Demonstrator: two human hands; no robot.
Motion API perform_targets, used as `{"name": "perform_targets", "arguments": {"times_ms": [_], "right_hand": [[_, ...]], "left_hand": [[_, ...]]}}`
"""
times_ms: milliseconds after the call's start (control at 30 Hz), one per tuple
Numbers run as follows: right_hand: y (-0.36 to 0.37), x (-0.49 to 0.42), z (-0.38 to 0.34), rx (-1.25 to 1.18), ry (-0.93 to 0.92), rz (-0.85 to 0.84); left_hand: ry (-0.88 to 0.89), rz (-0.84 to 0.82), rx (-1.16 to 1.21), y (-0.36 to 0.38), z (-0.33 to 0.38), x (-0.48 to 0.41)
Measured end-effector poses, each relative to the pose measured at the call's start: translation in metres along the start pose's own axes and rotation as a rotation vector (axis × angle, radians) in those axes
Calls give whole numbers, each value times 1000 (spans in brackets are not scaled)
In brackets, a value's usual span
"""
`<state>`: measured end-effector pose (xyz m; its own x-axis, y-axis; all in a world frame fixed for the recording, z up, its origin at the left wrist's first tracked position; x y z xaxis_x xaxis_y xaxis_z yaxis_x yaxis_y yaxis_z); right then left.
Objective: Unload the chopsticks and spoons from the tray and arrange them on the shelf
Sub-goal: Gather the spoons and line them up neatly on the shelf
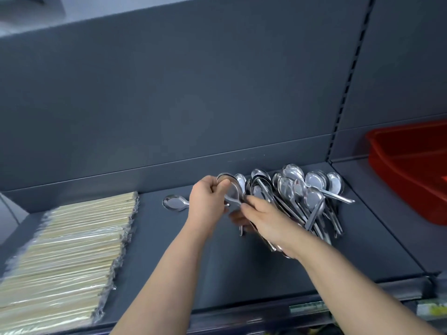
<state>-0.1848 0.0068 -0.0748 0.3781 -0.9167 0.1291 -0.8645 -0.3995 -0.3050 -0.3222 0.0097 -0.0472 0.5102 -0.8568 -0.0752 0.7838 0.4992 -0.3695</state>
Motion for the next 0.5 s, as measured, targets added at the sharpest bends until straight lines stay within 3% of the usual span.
{"name": "perform_targets", "arguments": {"times_ms": [100, 233, 333, 500], "right_hand": [[-2, 5, -7, -99, 50, -52], [-33, 6, 3, 171, 60, 53], [-63, 11, 17, 167, 126, 144], [-114, 26, 34, 329, 129, 439]], "left_hand": [[-27, -19, 73, 6, 0, 1], [76, -85, -45, 25, 6, 4], [59, -163, -75, 44, 8, 9], [154, -287, -544, 69, 3, 29]]}}
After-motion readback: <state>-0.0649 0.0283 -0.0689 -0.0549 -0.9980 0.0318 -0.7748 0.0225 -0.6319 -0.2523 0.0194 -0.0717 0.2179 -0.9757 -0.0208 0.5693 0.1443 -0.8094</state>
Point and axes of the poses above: each hand's wrist, its own x-axis away from the middle knuckle, its own y-axis out of the palm, z = x × y, the point moved 5 cm from there along -x, towards the middle knuckle, and after that the axes turned 7 degrees about z, right-handed, at the moved point
